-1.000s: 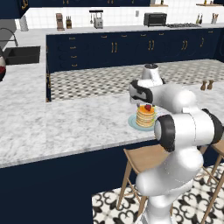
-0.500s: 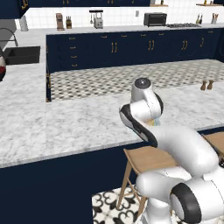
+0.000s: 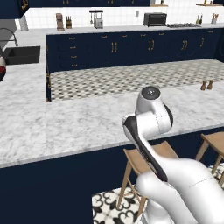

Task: Take the strawberry from the fridge and place it on top of the pancake, located on the dining counter.

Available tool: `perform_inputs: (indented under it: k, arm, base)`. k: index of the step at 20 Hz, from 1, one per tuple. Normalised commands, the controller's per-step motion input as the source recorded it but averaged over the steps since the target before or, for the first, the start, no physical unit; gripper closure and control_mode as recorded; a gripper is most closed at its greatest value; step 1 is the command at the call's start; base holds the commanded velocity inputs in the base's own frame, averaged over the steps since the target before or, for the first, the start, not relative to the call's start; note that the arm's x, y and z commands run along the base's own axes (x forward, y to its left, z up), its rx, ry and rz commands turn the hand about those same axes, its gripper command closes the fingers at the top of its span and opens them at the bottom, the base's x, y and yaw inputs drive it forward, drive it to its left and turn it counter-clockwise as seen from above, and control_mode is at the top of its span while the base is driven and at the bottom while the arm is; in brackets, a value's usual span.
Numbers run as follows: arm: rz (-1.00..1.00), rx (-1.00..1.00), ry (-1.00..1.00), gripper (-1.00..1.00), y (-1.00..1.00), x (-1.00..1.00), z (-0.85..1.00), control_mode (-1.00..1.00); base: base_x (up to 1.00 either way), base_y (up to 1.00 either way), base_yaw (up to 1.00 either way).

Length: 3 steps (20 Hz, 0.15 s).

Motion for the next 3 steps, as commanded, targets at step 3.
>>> perform_inputs:
  k: [3]
  arm:
    - [-0.04,0.0,0.09,-1.0,0.0,-0.18,0.0,-1.0]
  base:
    - [0.0,0.0,0.0]
